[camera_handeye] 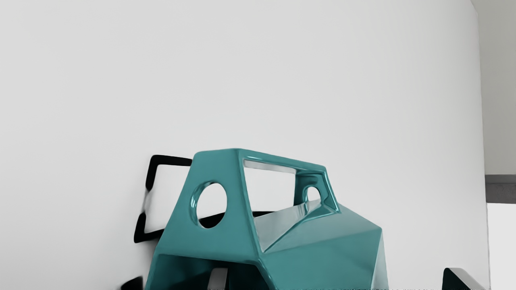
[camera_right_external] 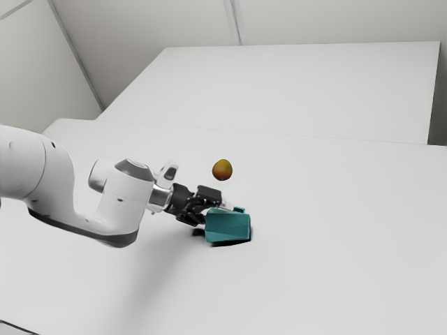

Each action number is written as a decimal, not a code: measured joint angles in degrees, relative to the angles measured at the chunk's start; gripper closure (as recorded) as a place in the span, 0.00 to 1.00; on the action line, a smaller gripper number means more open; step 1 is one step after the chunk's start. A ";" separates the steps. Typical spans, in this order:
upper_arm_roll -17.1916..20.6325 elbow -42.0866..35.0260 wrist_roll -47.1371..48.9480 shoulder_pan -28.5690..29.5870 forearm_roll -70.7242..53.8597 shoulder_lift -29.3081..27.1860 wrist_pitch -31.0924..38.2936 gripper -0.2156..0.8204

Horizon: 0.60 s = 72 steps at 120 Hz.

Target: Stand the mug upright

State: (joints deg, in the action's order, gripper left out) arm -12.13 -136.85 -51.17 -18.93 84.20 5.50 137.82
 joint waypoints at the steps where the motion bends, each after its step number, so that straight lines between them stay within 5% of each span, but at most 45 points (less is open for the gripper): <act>1: 0.00 0.00 -0.14 -0.02 0.02 0.00 -0.02 0.25; 72: 0.72 -0.01 -6.37 -0.66 1.25 -0.21 -0.61 0.74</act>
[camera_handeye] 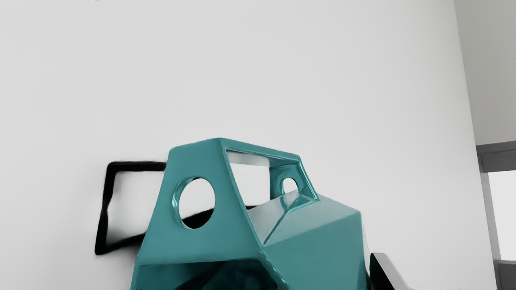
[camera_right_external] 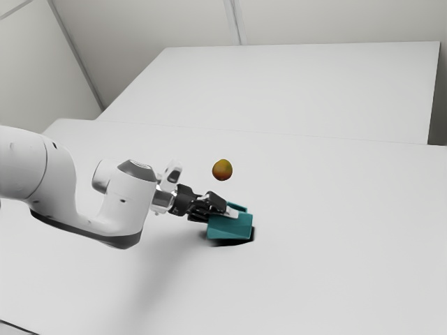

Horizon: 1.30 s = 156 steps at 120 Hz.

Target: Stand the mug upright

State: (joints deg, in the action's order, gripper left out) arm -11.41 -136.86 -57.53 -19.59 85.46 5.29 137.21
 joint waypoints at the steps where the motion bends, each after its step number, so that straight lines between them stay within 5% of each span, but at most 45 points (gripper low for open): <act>1: 0.04 0.00 -0.04 0.01 -0.01 -0.01 0.01 0.74; 39: 1.89 0.47 -1.31 -0.03 0.04 -1.93 0.80 0.92; 68: 5.12 0.75 -1.13 0.99 -3.40 -8.26 4.91 0.94; 96: 5.55 1.11 9.33 2.25 -37.85 -12.29 7.61 0.95; 117: 4.92 4.62 22.30 4.74 -66.34 -13.67 0.52 0.95; 156: 2.16 4.17 38.56 8.28 -90.19 -11.99 -5.81 0.96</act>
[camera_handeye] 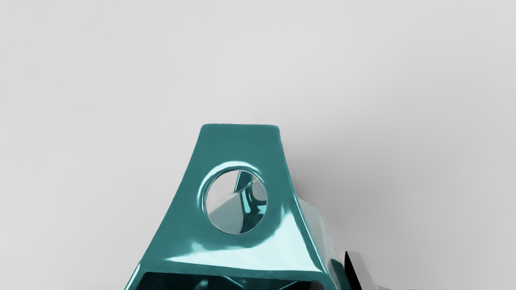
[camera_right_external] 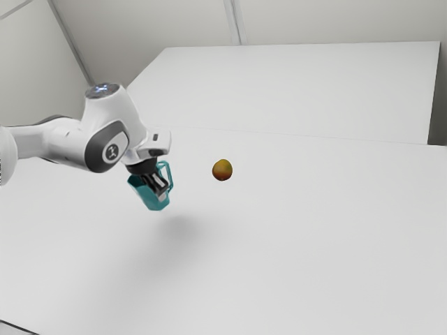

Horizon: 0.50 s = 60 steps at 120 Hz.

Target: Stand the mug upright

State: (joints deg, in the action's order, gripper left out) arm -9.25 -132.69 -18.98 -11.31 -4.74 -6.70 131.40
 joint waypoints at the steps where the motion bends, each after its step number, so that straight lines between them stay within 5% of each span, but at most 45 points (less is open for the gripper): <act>1: -0.16 -0.04 0.25 0.07 -0.24 0.21 0.11 0.96; 60: -1.38 -3.08 10.33 -0.37 -3.55 5.43 9.30 0.95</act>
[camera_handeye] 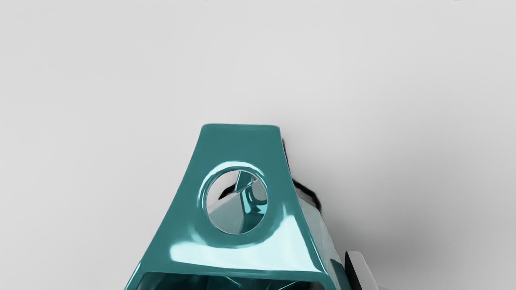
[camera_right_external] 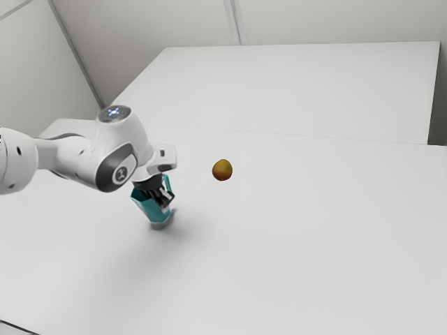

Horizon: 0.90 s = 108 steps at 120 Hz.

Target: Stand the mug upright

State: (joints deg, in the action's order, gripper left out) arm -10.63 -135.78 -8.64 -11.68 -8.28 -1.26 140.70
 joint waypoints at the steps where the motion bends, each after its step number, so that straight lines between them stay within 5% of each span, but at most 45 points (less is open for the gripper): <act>1: 0.01 -0.09 0.11 0.00 0.05 0.05 0.16 0.95; 46: 0.27 -1.70 3.82 0.28 1.02 0.69 3.75 0.93; 108: -0.18 -1.71 4.79 0.41 1.32 0.35 4.37 0.53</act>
State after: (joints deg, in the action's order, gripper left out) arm -10.81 -137.49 -3.85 -11.27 -6.97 -0.91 145.07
